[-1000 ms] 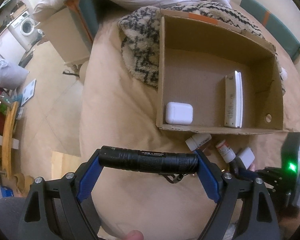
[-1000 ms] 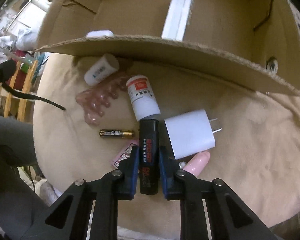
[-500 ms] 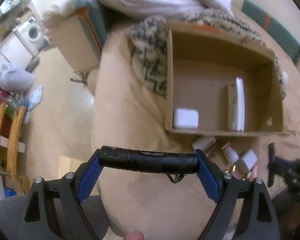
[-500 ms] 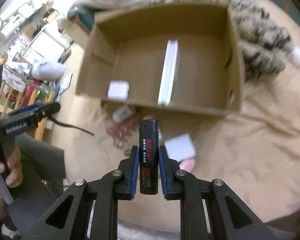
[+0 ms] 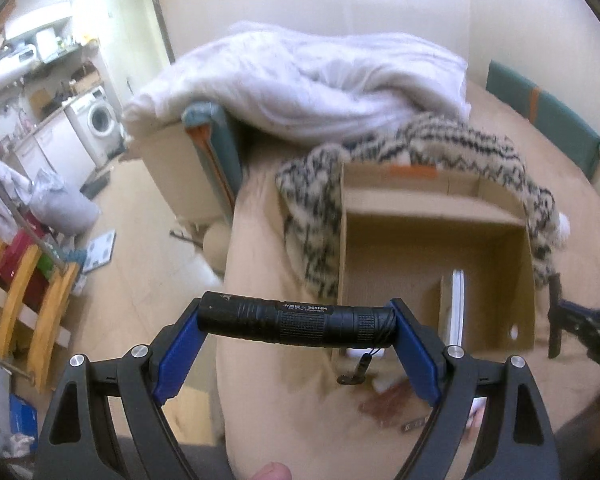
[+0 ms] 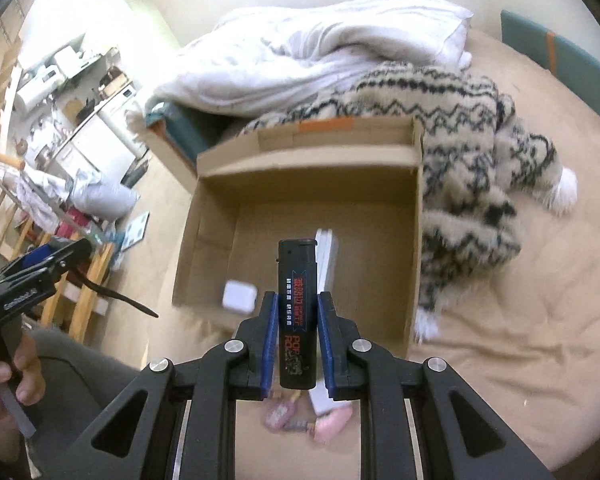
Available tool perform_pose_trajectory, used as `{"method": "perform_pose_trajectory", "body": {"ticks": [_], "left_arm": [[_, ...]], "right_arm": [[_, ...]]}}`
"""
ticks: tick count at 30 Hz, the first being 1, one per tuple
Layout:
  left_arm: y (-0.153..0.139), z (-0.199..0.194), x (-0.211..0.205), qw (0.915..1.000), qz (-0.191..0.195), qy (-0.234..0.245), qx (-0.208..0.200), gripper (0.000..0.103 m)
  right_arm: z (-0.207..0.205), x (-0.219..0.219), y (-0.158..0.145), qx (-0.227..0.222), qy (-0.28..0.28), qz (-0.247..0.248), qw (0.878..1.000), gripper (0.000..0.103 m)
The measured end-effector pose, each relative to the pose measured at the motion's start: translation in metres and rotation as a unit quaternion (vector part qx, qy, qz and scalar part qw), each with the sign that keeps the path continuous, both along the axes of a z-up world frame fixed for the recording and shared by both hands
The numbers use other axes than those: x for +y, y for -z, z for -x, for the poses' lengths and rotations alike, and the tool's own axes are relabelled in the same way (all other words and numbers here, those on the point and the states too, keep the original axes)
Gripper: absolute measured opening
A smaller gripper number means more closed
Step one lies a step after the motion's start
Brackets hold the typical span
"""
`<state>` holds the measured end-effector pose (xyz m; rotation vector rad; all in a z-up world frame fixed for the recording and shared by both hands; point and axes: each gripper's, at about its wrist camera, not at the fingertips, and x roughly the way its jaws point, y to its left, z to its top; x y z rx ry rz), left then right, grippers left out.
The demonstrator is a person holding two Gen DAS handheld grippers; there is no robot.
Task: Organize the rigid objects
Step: 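Carry the flashlight into the box with the left tool while the right tool carries the lighter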
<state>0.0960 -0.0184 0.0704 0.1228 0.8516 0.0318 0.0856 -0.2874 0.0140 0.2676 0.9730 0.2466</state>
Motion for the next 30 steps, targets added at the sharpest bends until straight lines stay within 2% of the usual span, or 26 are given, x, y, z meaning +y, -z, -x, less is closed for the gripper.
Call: {"method": "perform_pose_trajectory", "body": {"ticks": [5, 8, 13, 21, 27, 30], "left_arm": [[-0.001, -0.025, -0.022, 0.9996, 0.005, 0.005, -0.026, 0.087], [0.022, -0.041, -0.040, 0.9999, 0.001, 0.014, -0.008, 0.087], [0.065, -0.058, -0.070, 0.9990, -0.022, 0.034, 0.021, 0.087], [0.117, -0.074, -0.093, 0.9961, -0.056, 0.038, 0.057, 0.087], [0.139, -0.084, -0.095, 0.9939, -0.076, 0.031, 0.075, 0.087], [0.144, -0.088, -0.098, 0.9925, -0.096, 0.029, 0.069, 0.087]], "right_arm": [[-0.031, 0.000, 0.011, -0.003, 0.016, 0.005, 1.000, 0.021], [-0.040, -0.002, 0.033, 0.012, 0.024, -0.014, 1.000, 0.021], [-0.050, -0.001, 0.074, 0.071, 0.020, -0.016, 0.997, 0.021], [-0.060, 0.006, 0.094, 0.099, 0.005, 0.002, 0.995, 0.021], [-0.067, 0.012, 0.102, 0.114, 0.011, 0.011, 0.993, 0.021], [-0.070, 0.011, 0.104, 0.118, 0.017, 0.014, 0.993, 0.021]]}}
